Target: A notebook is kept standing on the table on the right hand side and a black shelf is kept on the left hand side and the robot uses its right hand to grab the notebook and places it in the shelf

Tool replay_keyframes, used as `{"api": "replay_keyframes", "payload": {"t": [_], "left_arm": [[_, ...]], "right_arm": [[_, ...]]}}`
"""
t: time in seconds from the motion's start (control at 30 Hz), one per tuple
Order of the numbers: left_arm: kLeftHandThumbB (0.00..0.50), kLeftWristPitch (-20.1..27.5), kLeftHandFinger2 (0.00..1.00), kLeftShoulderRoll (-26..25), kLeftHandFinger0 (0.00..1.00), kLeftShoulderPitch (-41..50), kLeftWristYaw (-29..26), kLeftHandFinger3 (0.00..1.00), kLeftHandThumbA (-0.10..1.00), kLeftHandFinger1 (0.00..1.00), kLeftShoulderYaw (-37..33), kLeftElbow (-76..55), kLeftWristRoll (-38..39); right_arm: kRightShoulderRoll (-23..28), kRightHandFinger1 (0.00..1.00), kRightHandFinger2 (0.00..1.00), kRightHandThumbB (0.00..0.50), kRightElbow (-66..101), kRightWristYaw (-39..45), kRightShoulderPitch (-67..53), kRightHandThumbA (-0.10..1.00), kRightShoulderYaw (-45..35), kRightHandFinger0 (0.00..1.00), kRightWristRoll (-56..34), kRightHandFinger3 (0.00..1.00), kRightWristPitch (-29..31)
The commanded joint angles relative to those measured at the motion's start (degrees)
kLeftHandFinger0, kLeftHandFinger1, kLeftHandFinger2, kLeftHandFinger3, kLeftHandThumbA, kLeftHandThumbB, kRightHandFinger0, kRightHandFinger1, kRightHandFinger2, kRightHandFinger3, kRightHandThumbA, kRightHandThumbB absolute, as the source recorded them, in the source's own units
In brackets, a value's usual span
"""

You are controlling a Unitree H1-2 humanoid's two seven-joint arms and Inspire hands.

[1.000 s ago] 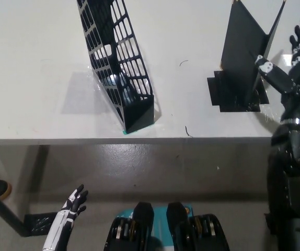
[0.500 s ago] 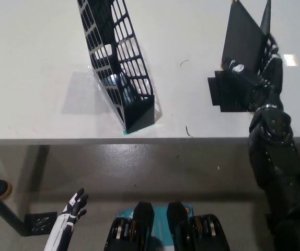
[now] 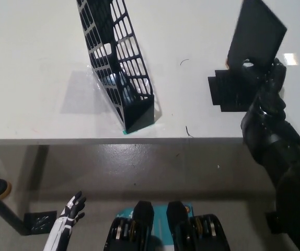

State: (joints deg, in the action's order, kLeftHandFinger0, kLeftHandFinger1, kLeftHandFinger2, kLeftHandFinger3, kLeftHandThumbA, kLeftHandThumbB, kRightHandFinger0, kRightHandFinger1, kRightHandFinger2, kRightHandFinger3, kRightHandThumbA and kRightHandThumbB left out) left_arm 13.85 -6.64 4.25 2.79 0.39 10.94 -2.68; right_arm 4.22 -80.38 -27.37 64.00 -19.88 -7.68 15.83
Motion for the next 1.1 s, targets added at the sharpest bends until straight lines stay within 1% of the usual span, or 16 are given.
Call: {"api": "replay_keyframes", "payload": {"t": [0.0, 0.13, 0.2, 0.23, 0.27, 0.3, 0.33, 0.37, 0.4, 0.43, 0.6, 0.67, 0.73, 0.8, 0.83, 1.07], "left_arm": [[0.009, 2.6, 1.0, -0.6, 1.0, -0.1, 0.7, 1.0, 1.0, 1.0, 0.1, -0.7, 1.2], [0.031, 2.3, 1.0, -0.4, 1.0, 0.2, 0.6, 1.0, 1.0, 1.0, 0.2, -0.9, 1.3], [0.027, 2.6, 1.0, -0.4, 1.0, 0.1, 0.3, 1.0, 1.0, 1.0, 0.2, -0.8, 0.9], [0.026, 2.0, 1.0, -0.4, 1.0, 0.2, 0.4, 1.0, 1.0, 1.0, 0.2, -1.1, 1.0], [0.029, 1.9, 1.0, -0.3, 1.0, 0.2, 0.3, 1.0, 1.0, 1.0, 0.2, -1.2, 0.9], [0.029, 1.9, 1.0, -0.3, 1.0, 0.3, 0.3, 1.0, 1.0, 1.0, 0.2, -1.2, 1.0], [0.027, 2.1, 1.0, -0.3, 1.0, 0.3, 0.2, 1.0, 1.0, 1.0, 0.2, -1.1, 0.9], [0.026, 2.3, 1.0, -0.4, 1.0, 0.2, 0.2, 1.0, 1.0, 1.0, 0.1, -0.9, 0.6], [0.025, 2.4, 1.0, -0.4, 1.0, 0.2, 0.2, 1.0, 1.0, 1.0, 0.1, -0.8, 0.5], [0.027, 2.5, 1.0, -0.5, 1.0, 0.1, 0.3, 1.0, 1.0, 1.0, 0.1, -0.6, 0.6], [0.038, 1.9, 1.0, -0.5, 1.0, -0.2, 0.5, 1.0, 1.0, 1.0, 0.1, -0.9, 1.0], [0.049, 1.8, 1.0, -0.7, 1.0, -0.3, 0.4, 1.0, 1.0, 1.0, 0.1, -0.9, 0.7], [0.053, 2.0, 1.0, -0.8, 1.0, -0.5, 0.3, 1.0, 1.0, 1.0, 0.1, -0.7, 0.3], [0.042, 2.0, 1.0, -0.9, 1.0, -0.4, 0.4, 1.0, 1.0, 1.0, 0.0, -0.6, 0.2], [0.043, 2.2, 1.0, -0.9, 1.0, -0.4, 0.4, 1.0, 1.0, 1.0, 0.0, -0.5, 0.2], [0.043, 2.1, 1.0, -0.8, 1.0, 0.0, 0.7, 1.0, 1.0, 1.0, -0.1, -0.7, 0.4]], "right_arm": [[0.9, 0.03, 0.39, 0.101, 1.1, -5.6, 5.0, -0.03, 1.7, 0.0, 0.9, 0.39, 6.0], [0.9, 0.05, 0.47, 0.145, 2.1, -7.9, 5.2, -0.1, 4.2, 0.0, 2.5, 0.47, 7.9], [1.0, 0.07, 0.53, 0.133, 2.5, -8.1, 5.5, -0.1, 4.9, 0.0, 2.6, 0.54, 8.6], [1.0, 0.05, 0.5, 0.128, 2.8, -8.4, 5.7, -0.1, 5.3, 0.0, 2.7, 0.54, 9.0], [0.9, 0.04, 0.47, 0.125, 3.1, -8.1, 5.7, -0.1, 5.4, 0.07, 2.4, 0.53, 9.8], [0.9, 0.04, 0.46, 0.096, 3.6, -8.2, 5.8, -0.1, 5.9, 0.32, 2.7, 0.53, 10.3], [1.0, 0.0, 0.41, 0.105, 4.0, -8.4, 5.9, -0.1, 6.4, 0.4, 3.1, 0.52, 10.6], [1.1, 0.0, 0.36, 0.117, 4.5, -9.0, 6.0, -0.1, 7.4, 0.13, 4.1, 0.51, 10.9], [1.2, 0.0, 0.35, 0.116, 4.8, -9.5, 5.9, -0.1, 8.2, 0.03, 4.7, 0.51, 11.1], [1.4, 0.0, 0.33, 0.114, 6.9, -10.6, 5.5, -0.1, 10.1, 0.0, 6.8, 0.53, 11.1], [2.2, 0.0, 0.35, 0.118, 20.0, -13.3, 3.8, -0.1, 16.4, 0.0, 14.1, 0.59, 10.7], [1.7, 0.0, 0.34, 0.101, 31.1, -12.1, 1.3, -0.1, 17.5, 0.0, 16.2, 0.58, 6.5], [1.4, 0.01, 0.4, 0.094, 38.7, -10.4, -0.7, -0.1, 18.4, 0.0, 17.3, 0.57, 4.6], [1.0, 0.11, 0.55, 0.124, 48.2, -8.8, -3.3, -0.1, 19.9, 0.0, 20.0, 0.64, 2.2], [0.8, 0.13, 0.59, 0.11, 52.7, -7.3, -4.5, -0.1, 20.5, 0.0, 20.7, 0.7, 1.3], [0.4, 0.19, 0.71, 0.073, 68.9, -3.8, -8.6, -0.1, 23.9, 0.0, 26.2, 0.78, -2.4]]}}
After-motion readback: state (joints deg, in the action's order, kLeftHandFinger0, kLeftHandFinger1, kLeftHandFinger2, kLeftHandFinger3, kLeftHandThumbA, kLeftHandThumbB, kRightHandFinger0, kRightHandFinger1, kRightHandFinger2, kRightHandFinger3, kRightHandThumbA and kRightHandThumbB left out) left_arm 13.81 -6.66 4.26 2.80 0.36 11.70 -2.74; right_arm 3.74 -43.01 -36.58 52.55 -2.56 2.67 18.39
